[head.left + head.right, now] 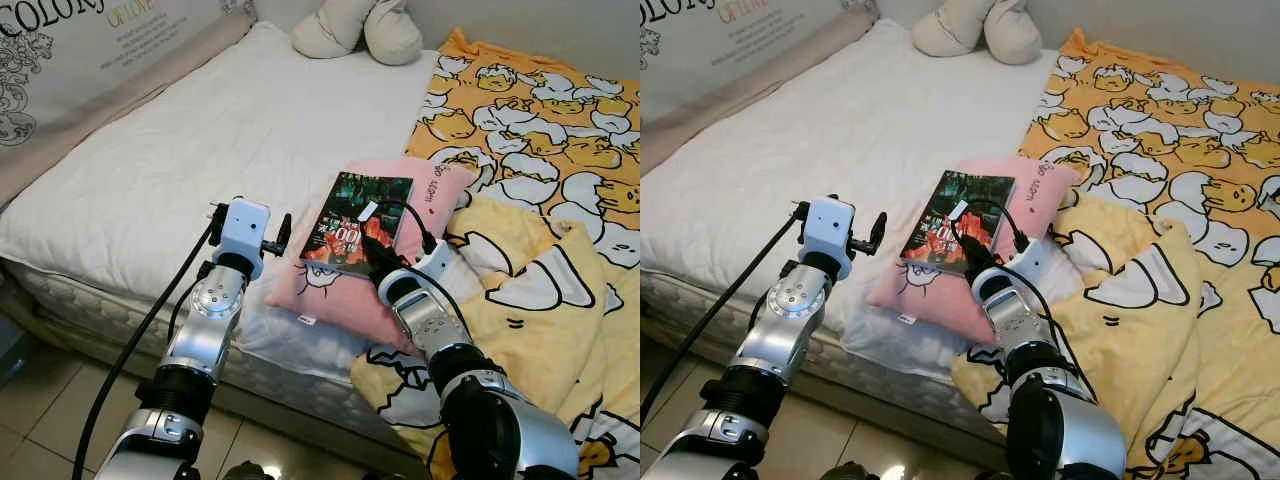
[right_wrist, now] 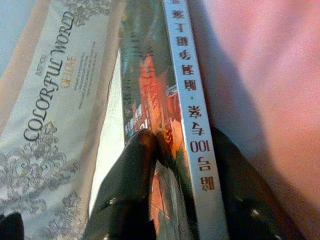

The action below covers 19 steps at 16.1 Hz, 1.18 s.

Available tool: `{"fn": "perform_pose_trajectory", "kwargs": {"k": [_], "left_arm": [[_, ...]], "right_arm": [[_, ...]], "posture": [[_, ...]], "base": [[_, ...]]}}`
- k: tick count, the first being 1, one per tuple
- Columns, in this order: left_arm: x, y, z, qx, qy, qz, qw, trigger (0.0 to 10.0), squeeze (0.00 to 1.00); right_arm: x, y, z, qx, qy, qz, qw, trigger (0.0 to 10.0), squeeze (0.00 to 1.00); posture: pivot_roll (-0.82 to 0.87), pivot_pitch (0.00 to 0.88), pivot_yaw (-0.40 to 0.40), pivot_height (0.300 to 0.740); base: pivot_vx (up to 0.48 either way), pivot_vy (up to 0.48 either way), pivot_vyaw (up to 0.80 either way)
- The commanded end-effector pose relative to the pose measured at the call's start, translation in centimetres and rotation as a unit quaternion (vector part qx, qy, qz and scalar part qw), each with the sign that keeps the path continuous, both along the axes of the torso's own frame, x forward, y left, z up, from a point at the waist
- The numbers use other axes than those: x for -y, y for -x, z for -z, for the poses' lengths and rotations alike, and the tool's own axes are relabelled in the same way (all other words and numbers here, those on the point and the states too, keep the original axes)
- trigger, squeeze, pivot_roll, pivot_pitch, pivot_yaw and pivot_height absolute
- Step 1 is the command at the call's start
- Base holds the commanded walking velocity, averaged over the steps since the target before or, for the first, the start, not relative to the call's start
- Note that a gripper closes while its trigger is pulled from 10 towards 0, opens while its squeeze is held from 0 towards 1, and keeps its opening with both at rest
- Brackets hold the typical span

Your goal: Clean up the room

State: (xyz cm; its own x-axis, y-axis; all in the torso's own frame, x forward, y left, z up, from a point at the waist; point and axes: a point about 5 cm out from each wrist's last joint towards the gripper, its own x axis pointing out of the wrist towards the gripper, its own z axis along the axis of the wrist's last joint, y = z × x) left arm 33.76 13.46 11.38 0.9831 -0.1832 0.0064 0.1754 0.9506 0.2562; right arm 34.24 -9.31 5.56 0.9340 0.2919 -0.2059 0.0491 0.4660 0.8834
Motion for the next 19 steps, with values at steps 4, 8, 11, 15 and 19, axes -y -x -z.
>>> {"fn": "perform_pose_trajectory", "kwargs": {"k": [4,8,11,15,19], "left_arm": [[0.3,-0.2,-0.2,0.005,-0.009,0.008,1.000,10.0,0.00],[0.4,-0.3,-0.3,0.006,-0.013,0.013,1.000,10.0,0.00],[0.5,-0.3,-0.3,0.006,-0.016,0.017,1.000,10.0,0.00],[0.6,-0.3,-0.3,0.009,-0.025,0.022,0.999,10.0,0.00],[0.5,-0.2,-0.2,0.009,-0.031,0.026,0.999,10.0,0.00]], "right_arm": [[0.6,-0.5,-1.5,0.083,0.139,-0.009,0.987,0.0,0.00],[0.5,-1.0,-4.9,0.204,0.264,-0.007,0.943,0.0,0.00],[-0.4,-0.5,-6.9,0.304,0.408,-0.016,0.861,0.0,0.00],[-1.5,0.6,-8.0,0.378,0.503,-0.013,0.777,0.0,0.00],[-0.2,0.4,-3.1,0.153,0.267,0.006,0.951,0.0,0.00]], "posture": [[0.18,0.000,0.004,0.740],[0.17,0.000,0.014,0.740],[0.17,0.000,0.019,0.740],[0.17,0.000,0.022,0.740],[0.18,0.000,0.022,0.740]], "base": [[0.000,0.000,0.00],[0.000,0.000,0.00],[0.000,0.000,0.00],[0.000,0.000,0.00],[0.000,0.000,0.00]]}}
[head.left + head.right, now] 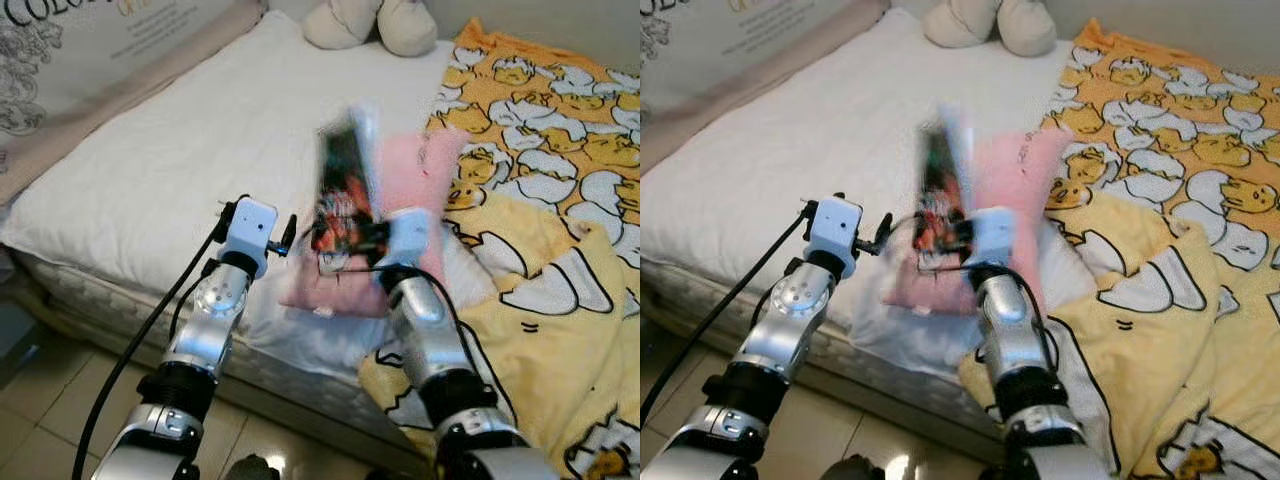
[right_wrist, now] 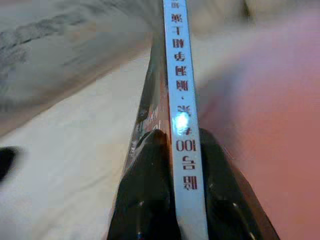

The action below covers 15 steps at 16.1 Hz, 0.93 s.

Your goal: Clean up the room

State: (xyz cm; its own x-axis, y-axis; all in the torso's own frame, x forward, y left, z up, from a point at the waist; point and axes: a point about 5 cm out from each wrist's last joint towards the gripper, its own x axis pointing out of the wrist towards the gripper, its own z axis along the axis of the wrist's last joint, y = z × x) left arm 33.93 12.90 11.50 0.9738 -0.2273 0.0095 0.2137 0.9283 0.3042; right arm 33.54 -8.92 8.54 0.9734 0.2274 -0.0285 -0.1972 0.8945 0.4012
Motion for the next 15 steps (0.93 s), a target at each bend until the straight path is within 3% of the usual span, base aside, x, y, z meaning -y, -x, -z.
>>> {"fn": "perform_pose_trajectory", "kwargs": {"k": [1,3,4,5,6,7,8,9,11,15], "left_arm": [[0.0,0.0,-0.1,0.003,-0.008,0.004,1.000,10.0,0.00],[0.1,0.0,-0.2,0.006,-0.010,0.006,1.000,10.0,0.00],[0.1,-0.1,-0.2,0.006,-0.010,0.006,1.000,10.0,0.00],[0.2,-0.1,-0.2,0.006,-0.009,0.006,1.000,10.0,0.00],[0.3,-0.1,-0.2,0.007,-0.008,0.006,1.000,10.0,0.00],[0.3,-0.1,-0.2,0.007,-0.008,0.007,1.000,10.0,0.00],[0.4,-0.1,-0.2,0.007,-0.007,0.007,1.000,10.0,0.00],[0.4,-0.1,-0.1,0.007,-0.007,0.007,1.000,10.0,0.00],[0.5,0.0,0.1,0.006,-0.007,0.007,1.000,10.0,0.00],[0.6,-0.1,0.0,0.006,-0.006,0.008,1.000,10.0,0.00]], "right_arm": [[0.4,-0.2,0.5,-0.041,-0.077,0.015,0.996,0.0,0.00],[1.9,0.3,2.9,-0.119,-0.146,0.040,0.981,0.0,0.00],[2.1,0.4,3.2,-0.131,-0.151,0.042,0.979,0.0,0.17],[2.9,0.4,3.6,-0.147,-0.163,0.054,0.974,10.0,1.00],[3.4,0.4,3.5,-0.154,-0.181,0.061,0.969,10.0,1.00],[3.8,0.2,3.1,-0.138,-0.145,0.063,0.978,10.0,1.00],[4.1,0.0,2.3,-0.110,-0.087,0.061,0.988,10.0,1.00],[4.0,-0.2,1.2,-0.066,0.021,0.048,0.996,10.0,1.00],[3.9,0.3,0.8,-0.020,0.181,0.027,0.983,10.0,1.00],[3.7,1.2,2.5,-0.015,0.291,0.010,0.956,10.0,1.00]], "posture": [[0.18,0.000,0.022,0.740],[0.17,0.000,0.021,0.740],[0.17,0.000,0.021,0.740],[0.17,0.000,0.019,0.740],[0.17,0.000,0.018,0.740],[0.17,0.000,0.018,0.740],[0.16,0.000,0.013,0.740],[0.16,0.000,0.013,0.740],[0.16,0.000,0.013,0.740],[0.15,0.000,0.015,0.740]], "base": [[0.000,0.000,0.00],[0.000,0.000,0.00],[0.000,0.000,0.00],[0.000,0.000,0.00],[0.000,0.000,0.00],[0.000,0.000,0.00],[0.000,0.000,0.00],[0.000,0.000,0.00],[0.000,0.000,0.00],[0.000,0.000,0.00]]}}
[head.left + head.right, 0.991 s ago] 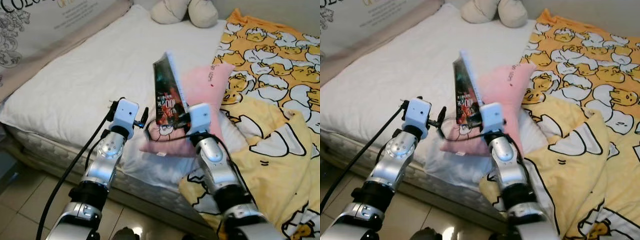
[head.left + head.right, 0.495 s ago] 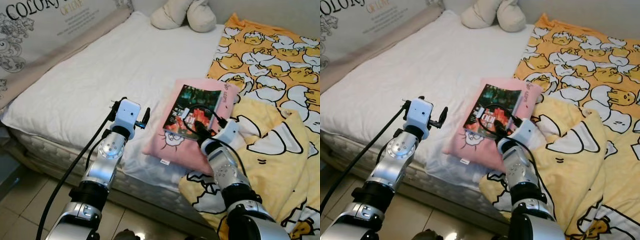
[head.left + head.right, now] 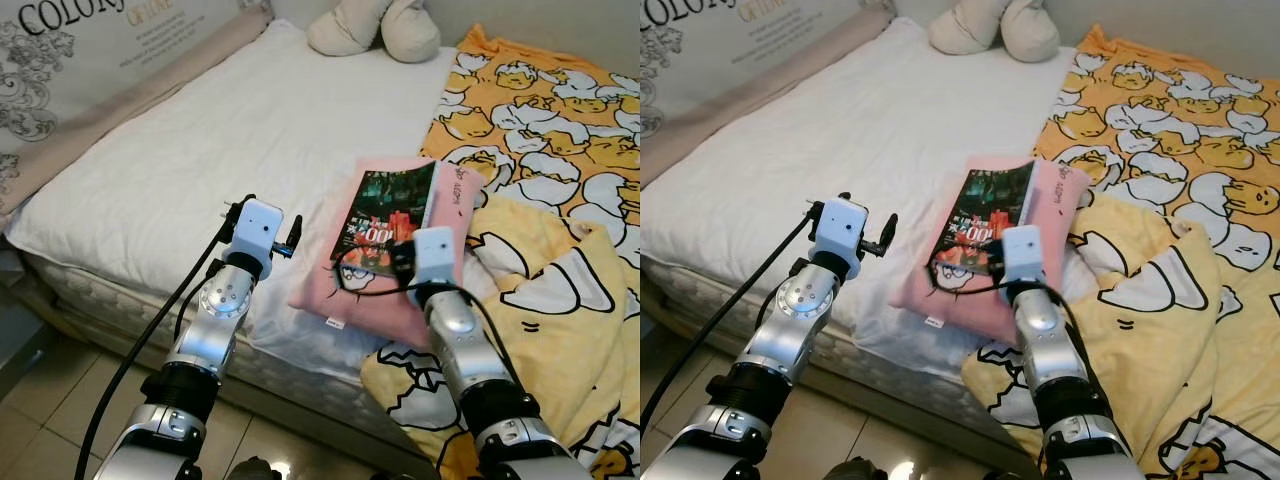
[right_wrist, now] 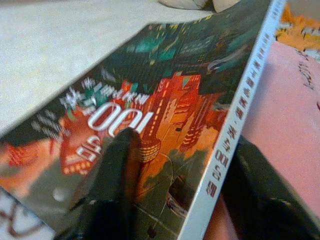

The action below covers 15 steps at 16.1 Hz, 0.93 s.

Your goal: Clean up the room

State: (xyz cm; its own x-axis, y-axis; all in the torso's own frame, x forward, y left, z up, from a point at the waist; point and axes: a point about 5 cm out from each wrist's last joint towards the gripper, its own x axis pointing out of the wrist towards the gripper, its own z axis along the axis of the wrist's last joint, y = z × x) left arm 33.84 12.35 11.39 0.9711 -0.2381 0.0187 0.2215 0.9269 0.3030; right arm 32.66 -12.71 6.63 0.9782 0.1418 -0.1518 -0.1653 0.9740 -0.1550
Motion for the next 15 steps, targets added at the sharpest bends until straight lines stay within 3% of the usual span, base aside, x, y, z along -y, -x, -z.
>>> {"fn": "perform_pose_trajectory", "kwargs": {"k": [1,6,7,8,9,12,15], "left_arm": [[0.1,-0.2,-0.1,0.001,-0.009,0.004,1.000,10.0,0.00],[0.1,-0.3,-0.1,0.001,-0.012,0.007,1.000,10.0,0.00],[0.1,-0.3,-0.1,0.001,-0.012,0.007,1.000,10.0,0.00],[0.2,-0.3,-0.1,0.001,-0.012,0.008,1.000,10.0,0.00],[0.2,-0.3,-0.1,0.001,-0.012,0.008,1.000,10.0,0.00],[0.3,-0.4,-0.1,0.002,-0.012,0.008,1.000,10.0,0.00],[0.3,-0.4,-0.2,0.002,-0.013,0.008,1.000,10.0,0.00]], "right_arm": [[-0.6,0.6,1.1,-0.004,0.063,-0.025,0.998,10.0,1.00],[-1.8,0.4,1.2,0.020,0.145,-0.065,0.987,10.0,1.00],[-2.2,0.3,1.2,0.020,0.149,-0.073,0.986,7.6,0.00],[-2.4,0.3,1.3,0.022,0.157,-0.080,0.984,4.2,0.00],[-2.8,0.2,1.2,0.028,0.167,-0.092,0.981,0.0,0.00],[-3.2,-0.3,0.5,0.050,0.187,-0.102,0.976,0.0,0.00],[-3.0,-0.7,0.3,0.040,0.150,-0.086,0.984,0.0,0.00]], "posture": [[0.15,0.000,0.018,0.740],[0.16,0.000,0.026,0.740],[0.16,0.000,0.026,0.740],[0.16,0.000,0.026,0.740],[0.16,0.000,0.027,0.740],[0.16,0.000,0.027,0.740],[0.16,0.000,0.026,0.740]], "base": [[0.000,0.000,0.00],[0.000,0.000,0.00],[0.000,0.000,0.00],[0.000,0.000,0.00],[0.000,0.000,0.00],[0.000,0.000,0.00],[0.000,0.000,0.00]]}}
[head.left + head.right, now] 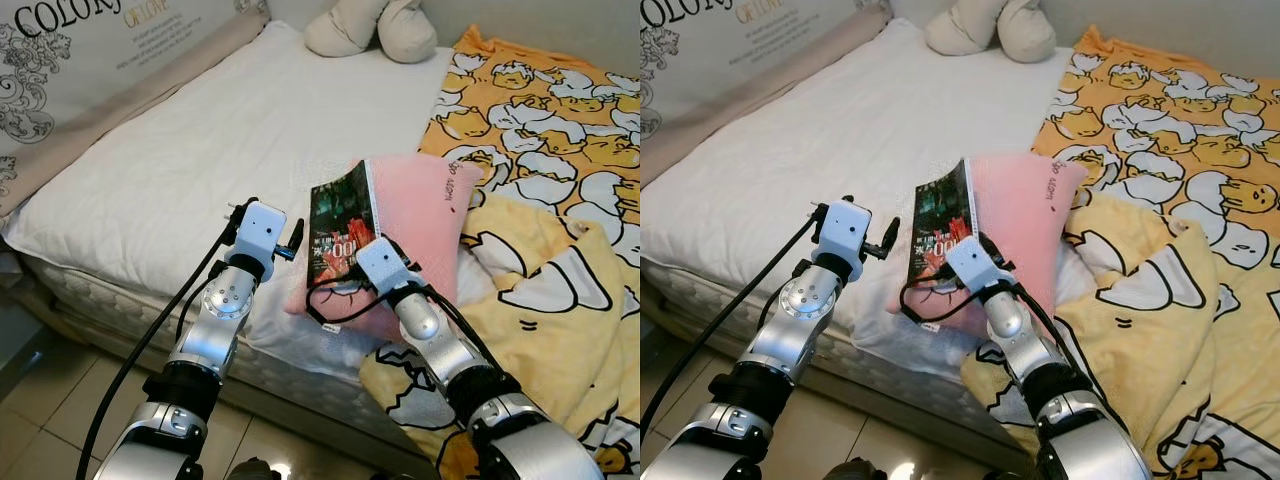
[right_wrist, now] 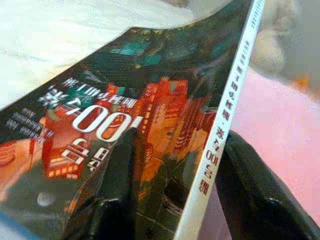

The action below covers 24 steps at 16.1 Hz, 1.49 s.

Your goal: Clean up the room

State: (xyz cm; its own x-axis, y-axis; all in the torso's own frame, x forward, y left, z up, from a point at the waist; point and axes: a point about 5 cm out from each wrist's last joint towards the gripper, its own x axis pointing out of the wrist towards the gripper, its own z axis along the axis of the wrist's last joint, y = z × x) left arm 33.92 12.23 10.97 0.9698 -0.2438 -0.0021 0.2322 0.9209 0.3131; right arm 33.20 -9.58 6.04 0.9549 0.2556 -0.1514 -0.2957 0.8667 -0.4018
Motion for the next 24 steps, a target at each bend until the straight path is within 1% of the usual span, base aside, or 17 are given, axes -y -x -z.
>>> {"fn": "perform_pose_trajectory", "kwargs": {"k": [1,2,3,5,8,11,13,14,15,17,18,19,20,21,22,23,24], "left_arm": [[0.2,-0.3,-0.6,0.011,-0.005,0.006,1.000,10.0,0.00],[0.2,-0.3,-0.6,0.011,-0.005,0.007,1.000,10.0,0.00],[0.2,-0.3,-0.6,0.011,-0.005,0.007,1.000,10.0,0.00],[0.2,-0.3,-0.5,0.011,-0.005,0.007,1.000,10.0,0.00],[0.2,-0.3,-0.5,0.011,-0.005,0.007,1.000,10.0,0.00],[0.3,-0.4,-0.5,0.011,-0.005,0.006,1.000,10.0,0.00],[0.3,-0.3,-0.6,0.013,-0.008,0.007,1.000,10.0,0.00],[0.3,-0.3,-0.6,0.014,-0.010,0.007,1.000,10.0,0.00],[0.3,-0.3,-0.6,0.015,-0.012,0.009,1.000,10.0,0.00],[0.3,-0.4,-0.6,0.016,-0.012,0.010,1.000,10.0,0.00],[0.4,-0.6,-0.8,0.015,0.001,0.007,1.000,10.0,0.00],[0.3,-0.7,-0.9,0.015,0.007,0.006,1.000,10.0,0.00],[0.3,-0.9,-1.1,0.011,0.030,0.003,0.999,10.0,0.00],[0.3,-1.4,-1.6,0.005,0.082,0.001,0.997,10.0,0.00],[0.3,-1.5,-1.9,0.007,0.098,0.001,0.995,10.0,0.00],[0.5,-1.8,-2.7,0.020,0.109,0.008,0.994,10.0,0.00],[0.9,-1.9,-3.0,0.024,0.113,0.016,0.993,10.0,0.00]], "right_arm": [[0.7,-0.5,0.0,-0.035,-0.074,0.041,0.996,0.0,0.00],[1.0,-0.6,0.2,-0.062,-0.135,0.069,0.986,0.0,0.00],[1.1,-0.7,0.2,-0.069,-0.157,0.077,0.982,0.0,0.00],[0.8,-1.0,-0.5,-0.054,-0.162,0.068,0.983,0.0,0.00],[0.0,-1.9,-2.7,-0.003,-0.168,0.042,0.985,0.0,0.00],[-0.6,-2.6,-4.8,0.036,-0.186,0.022,0.982,0.0,0.00],[-1.2,-2.8,-6.1,0.063,-0.216,0.010,0.974,0.0,0.00],[-1.3,-2.9,-6.6,0.068,-0.240,0.012,0.968,0.0,0.00],[-1.3,-3.3,-7.7,0.067,-0.325,0.026,0.943,0.0,0.00],[-0.9,-3.7,-8.5,0.063,-0.392,0.040,0.917,0.0,0.00],[0.5,-3.9,-9.1,0.070,-0.426,0.059,0.900,0.0,0.00],[1.0,-3.9,-9.3,0.075,-0.430,0.064,0.898,0.0,0.00],[2.0,-3.8,-9.5,0.094,-0.409,0.075,0.905,0.0,0.00],[4.2,-3.1,-9.3,0.133,-0.340,0.107,0.925,0.0,0.00],[4.9,-2.8,-9.2,0.148,-0.315,0.119,0.930,0.0,0.00],[6.3,-1.7,-8.1,0.152,-0.294,0.138,0.933,0.0,0.00],[7.4,-0.9,-6.6,0.133,-0.297,0.158,0.932,0.0,0.00]], "posture": [[0.16,0.000,0.026,0.740],[0.16,0.000,0.026,0.740],[0.16,0.000,0.026,0.740],[0.16,0.000,0.026,0.740],[0.16,0.000,0.025,0.740],[0.16,0.000,0.026,0.740],[0.16,0.000,0.025,0.740],[0.16,0.000,0.025,0.740],[0.16,0.000,0.027,0.740],[0.16,0.000,0.026,0.740],[0.15,0.000,0.017,0.740],[0.15,0.000,0.017,0.740],[0.15,0.000,0.011,0.740],[0.14,0.000,0.010,0.740],[0.14,0.000,0.010,0.740],[0.13,0.000,0.012,0.740],[0.12,0.000,0.014,0.740]], "base": [[0.000,0.000,0.00],[0.000,0.000,0.00],[0.000,0.000,0.00],[0.000,0.000,0.00],[0.000,0.000,0.00],[0.000,0.000,0.00],[0.000,0.000,0.00],[0.000,0.000,0.00],[0.000,0.000,0.00],[0.000,0.000,0.00],[0.000,0.000,0.00],[0.000,0.000,0.00],[0.000,0.255,0.00],[0.000,0.480,0.00],[0.000,0.480,0.00],[0.000,0.480,0.00],[0.000,0.480,0.00]]}}
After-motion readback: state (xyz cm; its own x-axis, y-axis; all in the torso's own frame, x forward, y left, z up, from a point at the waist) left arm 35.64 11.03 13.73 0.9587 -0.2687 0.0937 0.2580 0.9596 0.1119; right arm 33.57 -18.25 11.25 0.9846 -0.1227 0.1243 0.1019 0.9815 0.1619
